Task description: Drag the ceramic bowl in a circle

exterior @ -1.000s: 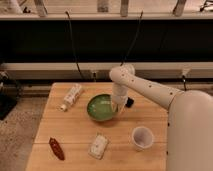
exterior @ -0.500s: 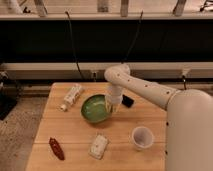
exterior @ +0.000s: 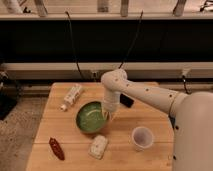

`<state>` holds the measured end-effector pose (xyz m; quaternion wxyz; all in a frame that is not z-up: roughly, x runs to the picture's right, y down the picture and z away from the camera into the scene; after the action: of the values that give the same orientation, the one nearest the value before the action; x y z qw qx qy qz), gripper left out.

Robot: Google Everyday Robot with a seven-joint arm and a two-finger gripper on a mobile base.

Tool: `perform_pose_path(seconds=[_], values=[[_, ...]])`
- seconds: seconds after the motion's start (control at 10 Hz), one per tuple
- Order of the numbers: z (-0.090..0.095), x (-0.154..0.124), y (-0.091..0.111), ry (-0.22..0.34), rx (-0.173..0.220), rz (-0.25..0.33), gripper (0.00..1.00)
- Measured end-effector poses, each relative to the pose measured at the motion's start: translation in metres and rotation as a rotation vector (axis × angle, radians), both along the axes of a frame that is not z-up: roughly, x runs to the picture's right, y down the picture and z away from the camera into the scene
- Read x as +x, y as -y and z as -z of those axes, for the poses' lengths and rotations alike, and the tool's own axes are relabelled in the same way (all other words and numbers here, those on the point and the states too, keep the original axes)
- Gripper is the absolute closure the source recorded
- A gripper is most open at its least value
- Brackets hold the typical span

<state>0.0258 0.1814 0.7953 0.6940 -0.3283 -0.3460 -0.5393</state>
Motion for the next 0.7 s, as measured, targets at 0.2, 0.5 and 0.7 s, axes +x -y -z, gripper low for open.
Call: perform_pose_path(seconds=[0.2,0.5,0.7], values=[[0.005,0.020,-0.004,-0.018,-0.008,0.005,0.99],[0.008,0.061,0.000,-0.082,0.001,-0.006,0.99],[0.001,0.078,0.012,-0.130,0.017,-0.025,0.99]])
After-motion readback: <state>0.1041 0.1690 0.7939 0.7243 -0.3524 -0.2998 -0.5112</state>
